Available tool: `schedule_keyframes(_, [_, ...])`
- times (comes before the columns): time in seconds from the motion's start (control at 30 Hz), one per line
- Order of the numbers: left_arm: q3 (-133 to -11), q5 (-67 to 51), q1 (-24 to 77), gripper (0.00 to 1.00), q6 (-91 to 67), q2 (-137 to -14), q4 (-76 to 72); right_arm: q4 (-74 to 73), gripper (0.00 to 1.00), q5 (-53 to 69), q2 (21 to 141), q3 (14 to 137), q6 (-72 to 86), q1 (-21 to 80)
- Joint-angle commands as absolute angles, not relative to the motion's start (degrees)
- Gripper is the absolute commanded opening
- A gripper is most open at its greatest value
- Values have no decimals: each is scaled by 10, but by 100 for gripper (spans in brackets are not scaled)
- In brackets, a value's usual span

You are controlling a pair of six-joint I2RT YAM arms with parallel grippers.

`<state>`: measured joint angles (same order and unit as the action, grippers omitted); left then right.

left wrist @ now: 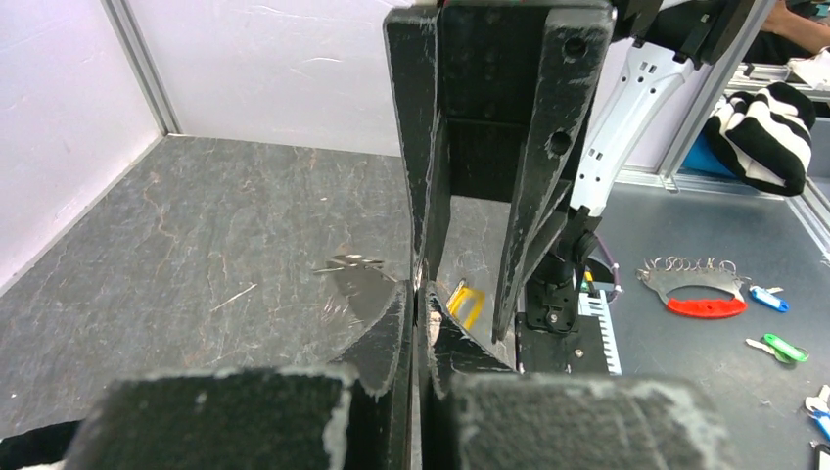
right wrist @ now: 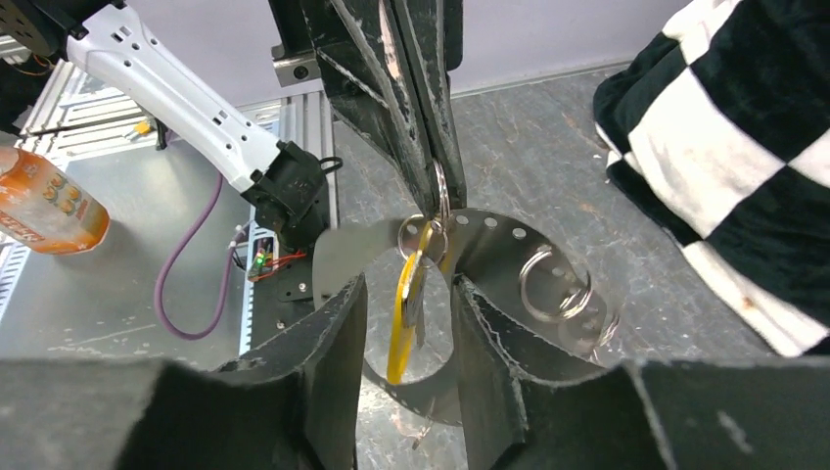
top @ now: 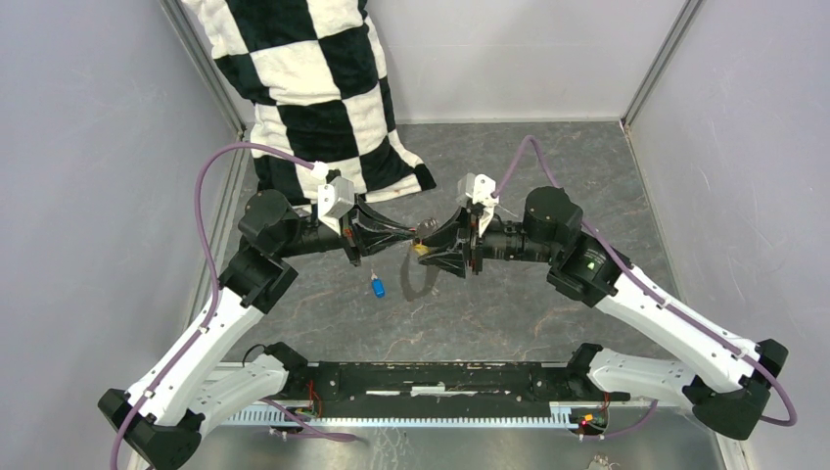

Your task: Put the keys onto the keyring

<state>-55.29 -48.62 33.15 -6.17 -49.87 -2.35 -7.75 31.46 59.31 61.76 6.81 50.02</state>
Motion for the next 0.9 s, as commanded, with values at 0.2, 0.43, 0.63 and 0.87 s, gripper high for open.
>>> schedule_keyframes(0.2, [-560, -512, 333, 2, -93, -493, -62, -130, 45, 295, 572, 699, -13, 492])
schedule_keyframes(0.43, [-561, -539, 333, 2, -99, -494, -63, -58, 43, 322, 580, 678, -1, 490])
schedule_keyframes(0.63, [-563, -548, 333, 2, -98, -493, -58, -33, 37, 346, 594, 670, 24, 489])
schedule_keyframes(0.87, [-564, -547, 333, 2, -98, -496, -62, -21, 26, 354, 598, 658, 36, 487])
